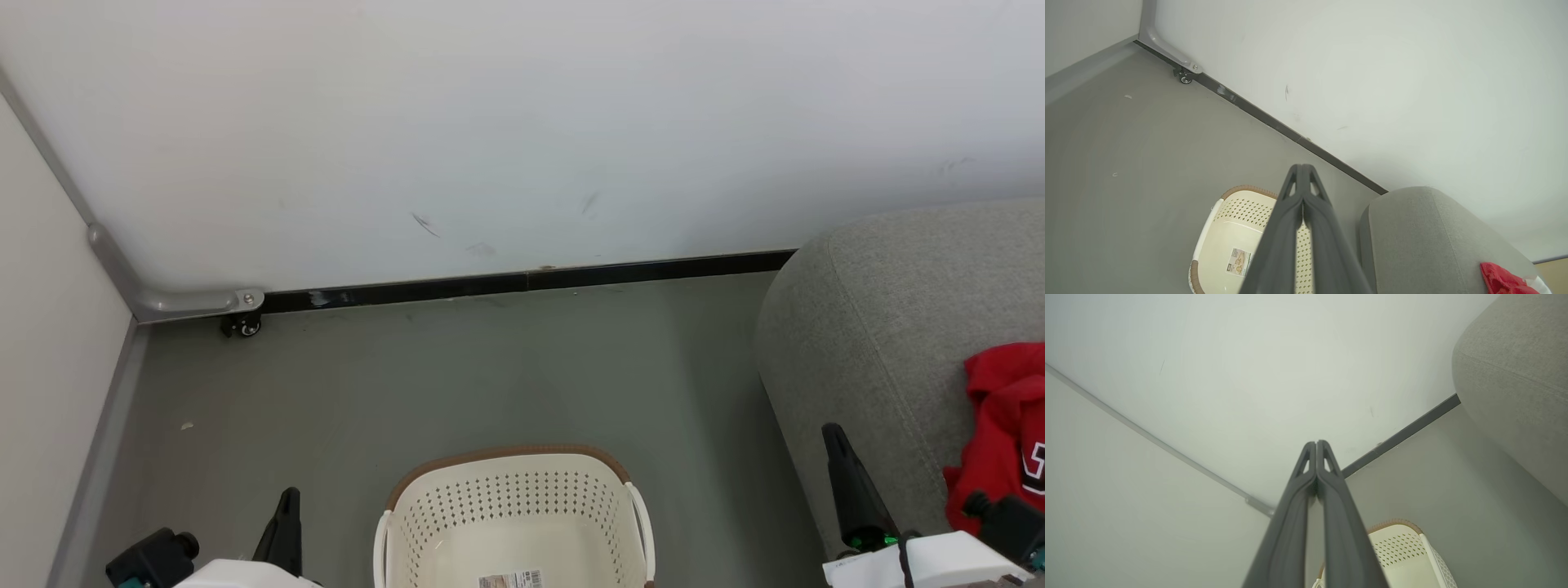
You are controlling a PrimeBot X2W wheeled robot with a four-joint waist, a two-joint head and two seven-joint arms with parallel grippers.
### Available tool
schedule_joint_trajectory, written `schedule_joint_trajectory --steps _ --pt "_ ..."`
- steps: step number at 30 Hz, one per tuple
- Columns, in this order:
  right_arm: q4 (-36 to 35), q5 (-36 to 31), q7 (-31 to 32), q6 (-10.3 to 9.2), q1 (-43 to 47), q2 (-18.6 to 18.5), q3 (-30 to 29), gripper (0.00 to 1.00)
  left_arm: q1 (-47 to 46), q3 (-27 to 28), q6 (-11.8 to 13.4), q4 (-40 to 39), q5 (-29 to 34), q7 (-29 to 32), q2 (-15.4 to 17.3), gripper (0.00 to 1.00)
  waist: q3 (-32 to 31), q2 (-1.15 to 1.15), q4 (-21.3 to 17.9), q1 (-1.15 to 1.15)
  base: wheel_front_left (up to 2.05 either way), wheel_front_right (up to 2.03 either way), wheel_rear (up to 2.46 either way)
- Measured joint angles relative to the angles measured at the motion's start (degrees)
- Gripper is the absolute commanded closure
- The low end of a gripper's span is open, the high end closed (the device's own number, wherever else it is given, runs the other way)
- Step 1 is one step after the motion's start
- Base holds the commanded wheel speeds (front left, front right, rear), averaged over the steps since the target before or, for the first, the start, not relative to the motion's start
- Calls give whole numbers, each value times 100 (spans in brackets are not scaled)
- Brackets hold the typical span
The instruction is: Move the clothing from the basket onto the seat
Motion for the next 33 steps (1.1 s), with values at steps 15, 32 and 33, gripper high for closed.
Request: schedule_joint_trajectory --steps 15,32,33 --pt "123 1300 146 0 -137 -69 -82 100 -68 378 -344 -3 -1109 296 -144 100 75 0 10 -54 0 0 0" --pt "231 2766 286 0 -397 -131 -202 100 -195 815 -757 16 -2395 615 -305 100 193 0 21 -93 0 0 0" --pt "236 2859 290 0 -429 -136 -211 100 -199 840 -787 19 -2459 635 -318 100 198 0 22 -93 0 0 0"
